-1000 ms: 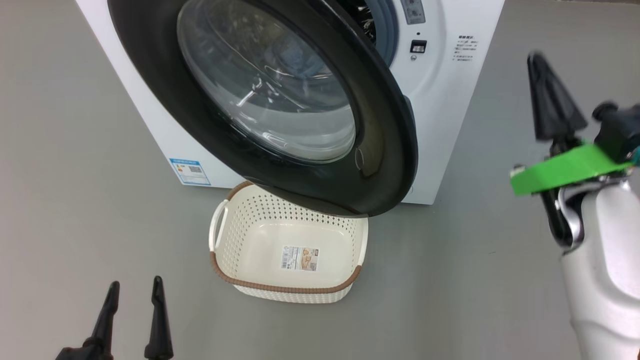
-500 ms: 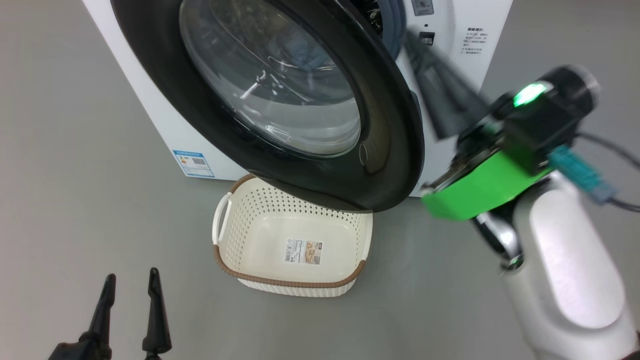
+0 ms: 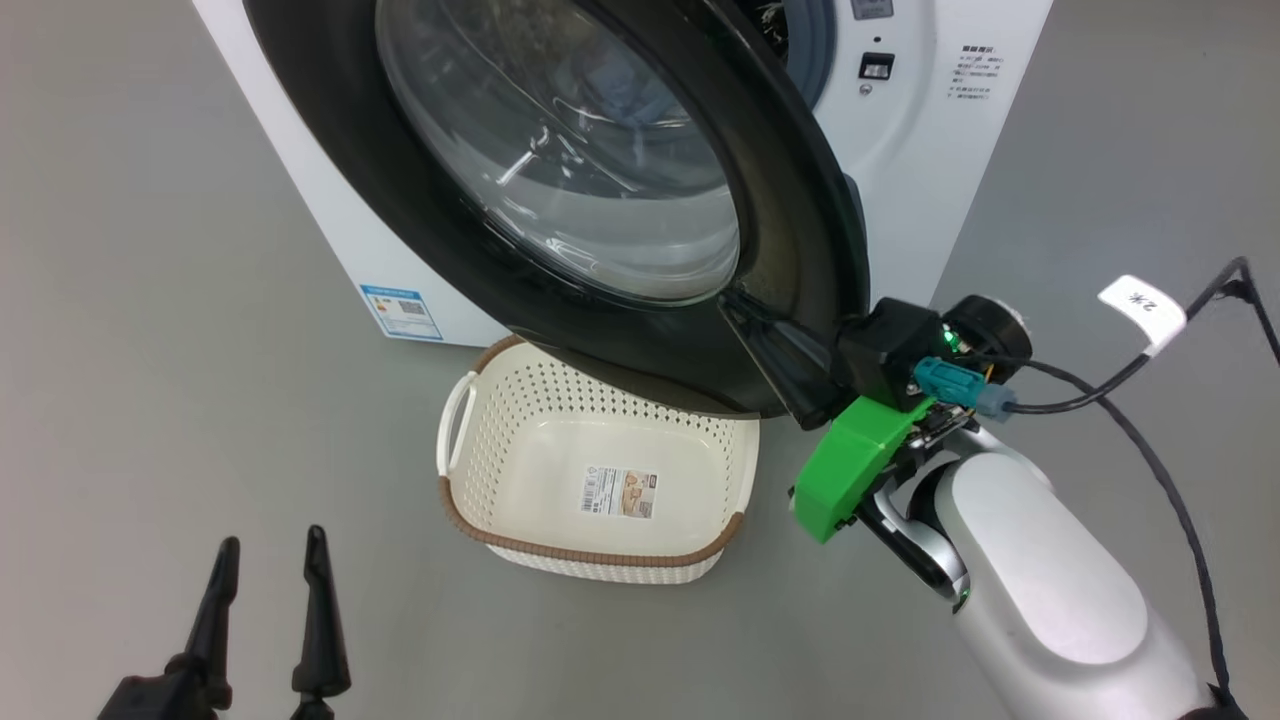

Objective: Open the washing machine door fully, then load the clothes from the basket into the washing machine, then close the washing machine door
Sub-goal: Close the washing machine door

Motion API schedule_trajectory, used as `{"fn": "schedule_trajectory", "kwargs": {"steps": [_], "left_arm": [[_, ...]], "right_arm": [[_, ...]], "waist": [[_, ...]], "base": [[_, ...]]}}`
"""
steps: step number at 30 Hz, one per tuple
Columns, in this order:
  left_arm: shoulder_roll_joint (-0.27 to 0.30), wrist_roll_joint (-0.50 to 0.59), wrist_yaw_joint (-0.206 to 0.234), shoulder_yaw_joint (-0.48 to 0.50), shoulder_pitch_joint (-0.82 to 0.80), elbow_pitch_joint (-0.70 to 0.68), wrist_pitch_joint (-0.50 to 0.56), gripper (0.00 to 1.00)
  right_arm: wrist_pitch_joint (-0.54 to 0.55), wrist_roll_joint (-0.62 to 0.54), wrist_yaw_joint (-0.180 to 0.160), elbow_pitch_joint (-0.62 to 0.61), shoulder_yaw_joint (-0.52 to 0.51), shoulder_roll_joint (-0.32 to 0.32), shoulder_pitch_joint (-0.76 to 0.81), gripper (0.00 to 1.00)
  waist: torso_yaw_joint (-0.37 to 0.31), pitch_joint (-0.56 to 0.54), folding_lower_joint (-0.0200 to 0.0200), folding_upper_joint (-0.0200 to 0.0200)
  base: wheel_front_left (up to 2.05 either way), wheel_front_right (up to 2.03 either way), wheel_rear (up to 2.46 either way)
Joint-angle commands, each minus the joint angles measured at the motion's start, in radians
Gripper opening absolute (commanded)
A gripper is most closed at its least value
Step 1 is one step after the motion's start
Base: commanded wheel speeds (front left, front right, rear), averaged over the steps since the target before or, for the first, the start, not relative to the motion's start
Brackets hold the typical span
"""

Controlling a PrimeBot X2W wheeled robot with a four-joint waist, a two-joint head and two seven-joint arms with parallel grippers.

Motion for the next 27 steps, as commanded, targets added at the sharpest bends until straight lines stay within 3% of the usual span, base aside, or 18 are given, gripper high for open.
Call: {"fn": "schedule_trajectory", "kwargs": {"steps": [1, 12, 27], "left_arm": [[0.009, 0.011, -0.010, 0.039, -0.044, -0.020, -0.012, 1.00], [-0.009, 0.022, -0.027, 0.043, -0.056, -0.014, -0.012, 1.00], [-0.033, 0.046, -0.043, 0.058, -0.072, -0.019, -0.012, 1.00]], "right_arm": [[-0.014, 0.004, 0.002, -0.002, 0.023, 0.010, -0.029, 0.00], [-0.118, 0.031, 0.002, 0.232, 0.081, -0.001, -0.181, 0.00], [-0.194, 0.124, 0.002, 0.443, 0.088, 0.013, -0.326, 0.00]], "waist": [[0.002, 0.004, 0.0000, 0.0000], [0.008, 0.019, 0.0000, 0.0000], [0.014, 0.051, 0.0000, 0.0000]], "base": [[0.00, 0.00, 0.00], [0.00, 0.00, 0.00], [0.00, 0.00, 0.00]]}}
